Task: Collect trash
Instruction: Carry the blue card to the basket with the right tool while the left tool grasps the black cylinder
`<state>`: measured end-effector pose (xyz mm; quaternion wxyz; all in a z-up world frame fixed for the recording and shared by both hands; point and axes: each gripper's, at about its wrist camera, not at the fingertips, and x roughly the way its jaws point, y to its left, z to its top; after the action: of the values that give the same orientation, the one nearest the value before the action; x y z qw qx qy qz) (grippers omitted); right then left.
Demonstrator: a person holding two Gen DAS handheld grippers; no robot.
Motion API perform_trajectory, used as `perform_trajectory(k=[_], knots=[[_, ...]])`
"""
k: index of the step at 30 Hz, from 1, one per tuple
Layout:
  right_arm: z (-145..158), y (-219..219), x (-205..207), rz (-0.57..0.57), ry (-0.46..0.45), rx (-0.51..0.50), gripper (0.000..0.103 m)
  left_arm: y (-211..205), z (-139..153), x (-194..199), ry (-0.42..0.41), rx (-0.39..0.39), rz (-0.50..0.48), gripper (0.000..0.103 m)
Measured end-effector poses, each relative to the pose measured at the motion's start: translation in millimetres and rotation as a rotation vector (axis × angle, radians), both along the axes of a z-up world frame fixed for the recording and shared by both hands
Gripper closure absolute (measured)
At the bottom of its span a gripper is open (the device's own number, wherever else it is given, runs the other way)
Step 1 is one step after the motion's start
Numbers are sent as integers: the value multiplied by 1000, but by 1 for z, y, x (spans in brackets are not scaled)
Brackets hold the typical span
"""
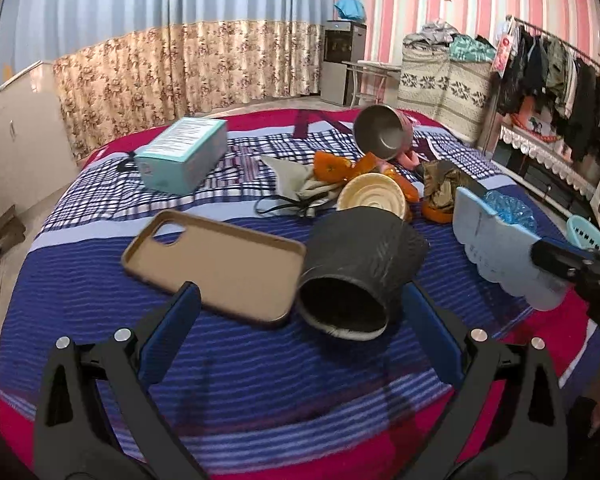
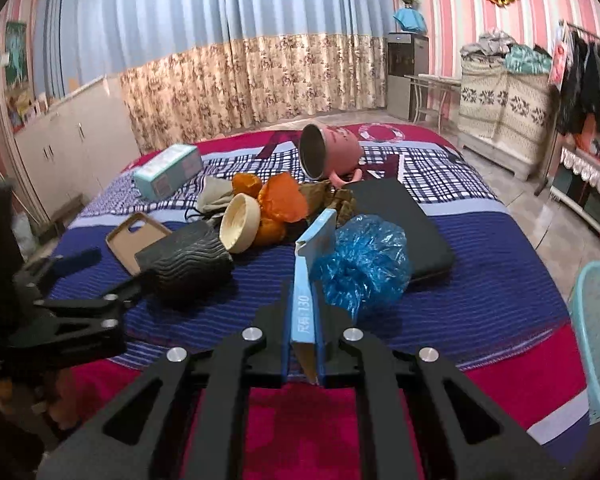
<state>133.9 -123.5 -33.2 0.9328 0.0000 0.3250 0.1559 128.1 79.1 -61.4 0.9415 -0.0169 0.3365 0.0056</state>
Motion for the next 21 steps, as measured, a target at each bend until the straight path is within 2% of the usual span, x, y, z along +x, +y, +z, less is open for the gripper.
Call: perform_trajectory(k=[3, 5, 7, 8, 12, 18, 19, 20, 21], knots=[[3, -4, 0, 3, -11, 9, 94, -5, -3, 9, 9, 6, -6, 6], [5, -5, 0, 10, -19, 24, 94, -7, -3, 11, 12, -21, -30, 15], [10, -6, -2, 17, -39, 28, 94, -7, -1, 10, 8, -39, -51, 36], [13, -7, -3, 19, -48, 31, 94, -7, -1, 9, 8, -40, -64, 42], [27, -11, -6, 20, -87, 37, 94, -15, 6, 4, -17, 17, -63, 47], [43, -40, -11, -49, -139, 16, 94, -19, 28, -2, -71, 20, -53, 51], [45, -50, -11, -69, -143, 24, 94, -21, 32, -1, -82, 23, -53, 78], [46, -58, -11, -84, -145, 28, 94, -24, 34, 1, -77, 15, -78, 95], [47, -66, -12, -100, -149, 30, 94, -25, 36, 4, -60, 13, -75, 98]])
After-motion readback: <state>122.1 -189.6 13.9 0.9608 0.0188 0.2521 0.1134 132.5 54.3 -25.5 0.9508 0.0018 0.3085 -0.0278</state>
